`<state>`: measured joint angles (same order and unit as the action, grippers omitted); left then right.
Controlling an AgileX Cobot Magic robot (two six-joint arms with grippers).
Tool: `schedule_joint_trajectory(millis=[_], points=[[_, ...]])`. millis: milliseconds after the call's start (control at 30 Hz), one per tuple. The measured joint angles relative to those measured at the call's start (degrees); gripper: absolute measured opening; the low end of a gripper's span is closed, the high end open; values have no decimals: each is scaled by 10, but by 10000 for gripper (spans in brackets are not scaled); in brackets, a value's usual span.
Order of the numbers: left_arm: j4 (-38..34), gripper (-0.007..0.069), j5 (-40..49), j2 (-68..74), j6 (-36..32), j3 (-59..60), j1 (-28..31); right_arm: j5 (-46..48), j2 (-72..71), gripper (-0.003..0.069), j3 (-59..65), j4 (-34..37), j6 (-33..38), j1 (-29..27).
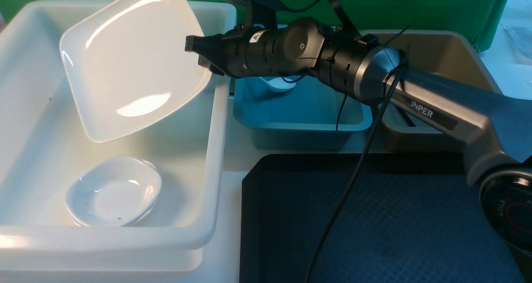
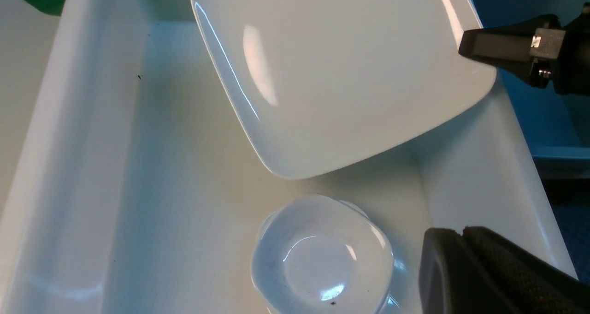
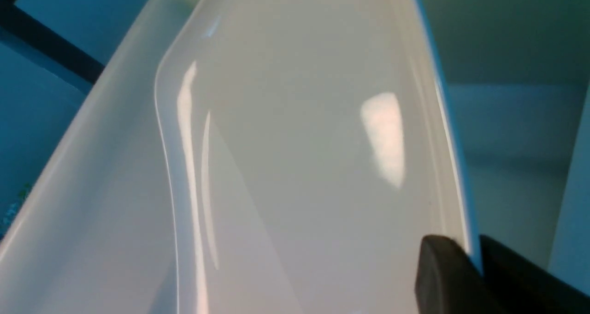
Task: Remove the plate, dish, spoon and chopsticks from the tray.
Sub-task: Use the right arm to put the plate into the large storage box on the left
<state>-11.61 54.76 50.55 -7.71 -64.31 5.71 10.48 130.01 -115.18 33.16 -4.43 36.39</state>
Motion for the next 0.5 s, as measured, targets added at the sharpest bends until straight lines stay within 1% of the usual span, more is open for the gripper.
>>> schedule_joint_trajectory(millis=[133, 300, 333, 367, 500], points=[[0, 16, 0, 0, 0, 0, 0, -3, 0, 53, 0, 0, -54, 0], [0, 16, 0, 0, 0, 0, 0, -2, 0, 53, 0, 0, -82, 3], [0, 16, 0, 0, 0, 0, 0, 2, 0, 53, 0, 0, -103, 6], [0, 16, 0, 0, 0, 0, 0, 2, 0, 53, 0, 0, -106, 6], [0, 16, 0, 0, 0, 0, 0, 14, 0, 55, 0, 1, -152, 10]])
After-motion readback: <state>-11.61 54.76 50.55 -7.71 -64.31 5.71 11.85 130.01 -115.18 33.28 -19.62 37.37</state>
